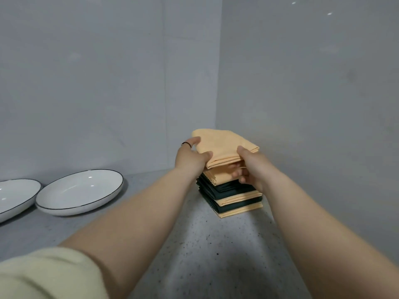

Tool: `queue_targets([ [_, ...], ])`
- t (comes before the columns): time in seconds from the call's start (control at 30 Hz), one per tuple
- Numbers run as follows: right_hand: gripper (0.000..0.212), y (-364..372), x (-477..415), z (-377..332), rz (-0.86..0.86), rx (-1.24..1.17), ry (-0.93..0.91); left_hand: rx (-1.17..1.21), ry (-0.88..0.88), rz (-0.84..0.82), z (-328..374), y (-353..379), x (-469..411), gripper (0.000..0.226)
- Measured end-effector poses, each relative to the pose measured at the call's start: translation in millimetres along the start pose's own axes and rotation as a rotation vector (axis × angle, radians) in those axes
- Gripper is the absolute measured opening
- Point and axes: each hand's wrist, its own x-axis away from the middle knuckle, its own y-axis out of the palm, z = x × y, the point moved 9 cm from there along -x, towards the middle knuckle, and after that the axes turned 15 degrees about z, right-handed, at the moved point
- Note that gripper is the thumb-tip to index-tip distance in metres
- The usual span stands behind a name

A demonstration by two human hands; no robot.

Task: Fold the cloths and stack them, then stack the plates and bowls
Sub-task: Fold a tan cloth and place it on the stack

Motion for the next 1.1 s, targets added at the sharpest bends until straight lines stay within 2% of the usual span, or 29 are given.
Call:
queue_targets([
  [0.1, 0.034, -4, -22, 4, 0.041, 0.037, 0.004, -0.073, 0.043, -0.043, -6, 21, -14, 0.042],
  [0.37, 0.040, -21, -42, 30, 0.200, 0.067, 0.029, -0.360, 0.162, -0.120, -36, 43, -29, 0.045],
  [0.5, 0.043, -27, -42, 29, 0.219, 0.206, -0.020, -0.459, 0.166, -0.161, -49, 45, -29, 0.046],
  [0.6, 0.043, -40, -37, 5, 0.382, 0.524, -0.317, -0.460, 0.130, -0.169, -55, 45, -30, 0.044],
  [0.7, 0.025, -31, -15, -37, 0.484, 0.588, -0.684, -0.457, 0.129, -0.166, -55, 47, -30, 0.043],
  [0.73, 0.017, -21, -10, -50, 0.450, 0.615, -0.796, -0.462, 0.131, -0.168, -54, 47, -29, 0.043],
  [0.8, 0.025, 11, -12, -62, 0.282, 0.770, -0.956, -0.450, 0.127, -0.183, -54, 45, -28, 0.048],
  [0.83, 0.032, 26, -19, -58, 0.169, 0.841, -0.951, -0.447, 0.119, -0.190, -54, 44, -28, 0.051],
  [0.9, 0.039, 44, -38, -40, -0.012, 0.957, -0.839, -0.501, 0.137, -0.179, -56, 41, -30, 0.042],
  [0.97, 0.042, 52, -51, -17, -0.122, 1.063, -0.732, -0.629, 0.236, -0.134, -52, 38, -29, 0.036],
  [1.03, 0.044, 52, -56, 2, -0.168, 1.164, -0.669, -0.704, 0.335, -0.074, -47, 32, -28, 0.036],
  [1.1, 0.044, 47, -56, 4, -0.145, 1.147, -0.654, -0.704, 0.356, -0.043, -46, 25, -29, 0.035],
])
